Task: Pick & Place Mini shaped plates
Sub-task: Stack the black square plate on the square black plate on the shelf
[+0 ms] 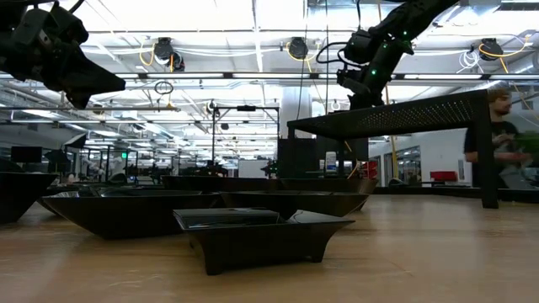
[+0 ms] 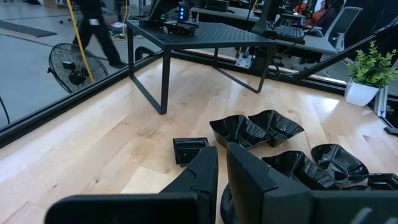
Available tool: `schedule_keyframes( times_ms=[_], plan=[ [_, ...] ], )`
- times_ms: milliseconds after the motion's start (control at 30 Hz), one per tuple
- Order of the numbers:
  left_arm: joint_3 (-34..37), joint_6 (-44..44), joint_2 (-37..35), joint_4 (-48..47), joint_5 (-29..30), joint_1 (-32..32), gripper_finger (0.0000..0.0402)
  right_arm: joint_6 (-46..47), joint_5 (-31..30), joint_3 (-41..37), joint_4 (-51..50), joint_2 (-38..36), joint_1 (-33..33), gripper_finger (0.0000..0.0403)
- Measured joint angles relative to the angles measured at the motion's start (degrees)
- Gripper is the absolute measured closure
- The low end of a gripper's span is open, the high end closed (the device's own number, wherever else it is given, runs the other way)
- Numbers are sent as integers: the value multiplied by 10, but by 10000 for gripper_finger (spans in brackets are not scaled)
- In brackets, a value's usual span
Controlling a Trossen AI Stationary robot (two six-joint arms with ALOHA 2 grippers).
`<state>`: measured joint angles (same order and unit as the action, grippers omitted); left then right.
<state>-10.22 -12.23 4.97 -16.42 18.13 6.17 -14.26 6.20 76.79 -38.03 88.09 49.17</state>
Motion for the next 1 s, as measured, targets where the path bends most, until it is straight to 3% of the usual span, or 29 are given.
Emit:
schedule_keyframes(
  times_ms=[367, 700, 1000],
  plan=[
    [0, 0, 0, 0, 0, 0, 366, -4, -1, 0, 7, -15, 0, 402],
    [0, 0, 0, 0, 0, 0, 366, -3, 4, 0, 10, -71, -1, 401],
    [0, 0, 0, 0, 0, 0, 366, -14, 164, 0, 8, -117, -5, 402]
  ],
)
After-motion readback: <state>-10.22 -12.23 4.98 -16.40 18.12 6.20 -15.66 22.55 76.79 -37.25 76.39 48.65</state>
